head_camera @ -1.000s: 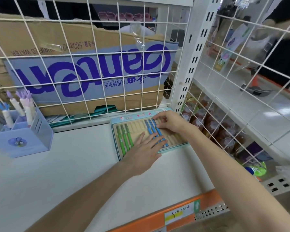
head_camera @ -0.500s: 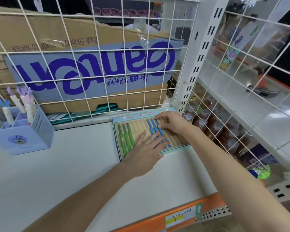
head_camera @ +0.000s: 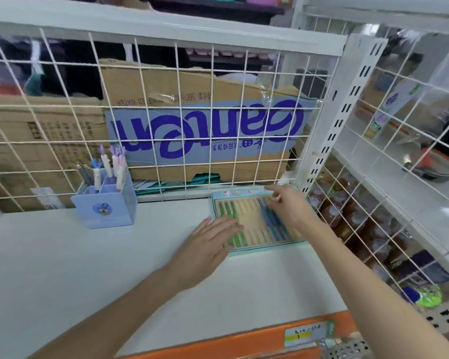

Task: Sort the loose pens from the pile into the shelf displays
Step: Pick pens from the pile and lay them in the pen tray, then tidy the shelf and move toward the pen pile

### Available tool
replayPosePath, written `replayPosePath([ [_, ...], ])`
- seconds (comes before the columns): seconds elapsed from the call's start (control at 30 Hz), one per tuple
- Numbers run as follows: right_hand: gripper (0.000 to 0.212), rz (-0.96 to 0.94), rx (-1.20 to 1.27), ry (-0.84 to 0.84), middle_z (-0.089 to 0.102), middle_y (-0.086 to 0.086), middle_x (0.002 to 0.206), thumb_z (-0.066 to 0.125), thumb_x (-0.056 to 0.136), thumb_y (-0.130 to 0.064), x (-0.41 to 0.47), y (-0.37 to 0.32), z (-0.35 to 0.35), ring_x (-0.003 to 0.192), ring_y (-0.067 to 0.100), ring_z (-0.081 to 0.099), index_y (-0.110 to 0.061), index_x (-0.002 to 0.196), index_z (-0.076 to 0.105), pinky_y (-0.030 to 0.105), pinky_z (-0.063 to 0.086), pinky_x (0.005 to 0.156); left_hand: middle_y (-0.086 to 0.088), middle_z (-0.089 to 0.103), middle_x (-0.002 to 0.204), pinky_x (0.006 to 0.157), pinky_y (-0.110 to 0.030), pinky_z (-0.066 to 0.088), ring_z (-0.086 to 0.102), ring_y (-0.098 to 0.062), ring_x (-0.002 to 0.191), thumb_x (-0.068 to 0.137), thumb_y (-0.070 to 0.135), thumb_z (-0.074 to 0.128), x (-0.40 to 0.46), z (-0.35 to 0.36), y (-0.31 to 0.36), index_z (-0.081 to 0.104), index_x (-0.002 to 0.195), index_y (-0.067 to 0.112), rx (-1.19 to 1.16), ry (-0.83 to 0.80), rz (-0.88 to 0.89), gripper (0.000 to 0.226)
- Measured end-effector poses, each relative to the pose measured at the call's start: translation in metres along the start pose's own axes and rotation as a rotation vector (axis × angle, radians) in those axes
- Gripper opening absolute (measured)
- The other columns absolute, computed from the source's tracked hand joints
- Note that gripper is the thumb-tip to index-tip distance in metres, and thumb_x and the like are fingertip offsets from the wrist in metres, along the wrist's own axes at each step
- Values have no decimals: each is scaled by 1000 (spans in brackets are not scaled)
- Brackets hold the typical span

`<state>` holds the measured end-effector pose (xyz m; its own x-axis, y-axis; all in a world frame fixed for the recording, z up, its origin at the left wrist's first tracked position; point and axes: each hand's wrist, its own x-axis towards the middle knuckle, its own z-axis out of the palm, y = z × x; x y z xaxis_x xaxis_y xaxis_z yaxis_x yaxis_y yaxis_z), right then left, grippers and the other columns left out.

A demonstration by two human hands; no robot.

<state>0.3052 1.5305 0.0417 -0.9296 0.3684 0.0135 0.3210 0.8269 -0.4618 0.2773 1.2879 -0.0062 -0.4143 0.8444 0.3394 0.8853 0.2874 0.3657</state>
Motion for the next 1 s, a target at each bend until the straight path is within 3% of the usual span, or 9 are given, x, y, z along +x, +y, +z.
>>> replayPosePath([
  [0.13, 46, -211, -79, 13, 45, 11, 140, 58, 90, -18, -28, -86, 26, 127, 28, 44, -20, 136, 48, 36, 35, 104, 1, 50, 138, 115, -30, 16, 40, -18, 132, 93, 34, 31, -58, -56, -30, 51, 131, 22, 142, 125, -209, 44],
  [0.27, 53, -400, -150, 37, 28, 6, 152, 54, 93, -27, -68, -187, 60, 140, 24, 25, -25, 143, 36, 34, 20, 110, -11, 59, 128, 96, -55, 37, 54, -32, 119, 88, 31, 36, -126, -109, -54, 59, 122, 17, 399, 215, -342, 44],
  [0.4, 57, -567, -99, 30, 25, 11, 152, 59, 91, -24, -114, -286, 97, 140, 28, 24, -19, 143, 36, 37, 19, 109, -13, 57, 128, 92, -55, 43, 57, -32, 116, 85, 33, 37, -214, -157, -72, 49, 126, 19, 475, 277, -494, 44],
  [0.6, 62, -815, -128, -106, 13, 5, 157, 52, 94, -35, -171, -435, 176, 143, 22, 15, -27, 147, 22, 36, 15, 112, -16, 59, 124, 84, -53, 49, 61, -34, 108, 82, 37, 37, -383, -230, -88, 55, 123, 16, 607, 357, -749, 49],
  [0.7, 63, -920, -124, -169, 7, 2, 158, 49, 95, -38, -205, -510, 213, 144, 20, 10, -29, 148, 16, 35, 12, 113, -15, 60, 122, 81, -52, 51, 62, -34, 104, 81, 37, 40, -469, -267, -90, 48, 123, 18, 666, 390, -885, 47],
  [0.8, 64, -1054, -102, -248, 4, 2, 158, 48, 95, -37, -242, -579, 245, 144, 22, 9, -30, 148, 13, 38, 12, 113, -17, 57, 126, 84, -52, 49, 59, -36, 108, 84, 35, 43, -544, -300, -82, 48, 126, 17, 690, 455, -1008, 46],
  [0.9, 65, -1183, -112, -294, 5, 2, 158, 48, 95, -38, -271, -636, 271, 143, 20, 11, -29, 148, 13, 35, 15, 112, -20, 52, 131, 90, -51, 46, 54, -39, 114, 86, 25, 59, -601, -329, -75, 52, 130, 12, 714, 515, -1109, 47],
  [1.0, 65, -1269, -114, -331, 7, 4, 158, 49, 95, -37, -287, -679, 293, 143, 20, 12, -28, 149, 13, 34, 16, 112, -21, 57, 122, 83, -52, 51, 58, -40, 106, 84, 30, 49, -641, -351, -76, 48, 128, 11, 731, 534, -1150, 48],
])
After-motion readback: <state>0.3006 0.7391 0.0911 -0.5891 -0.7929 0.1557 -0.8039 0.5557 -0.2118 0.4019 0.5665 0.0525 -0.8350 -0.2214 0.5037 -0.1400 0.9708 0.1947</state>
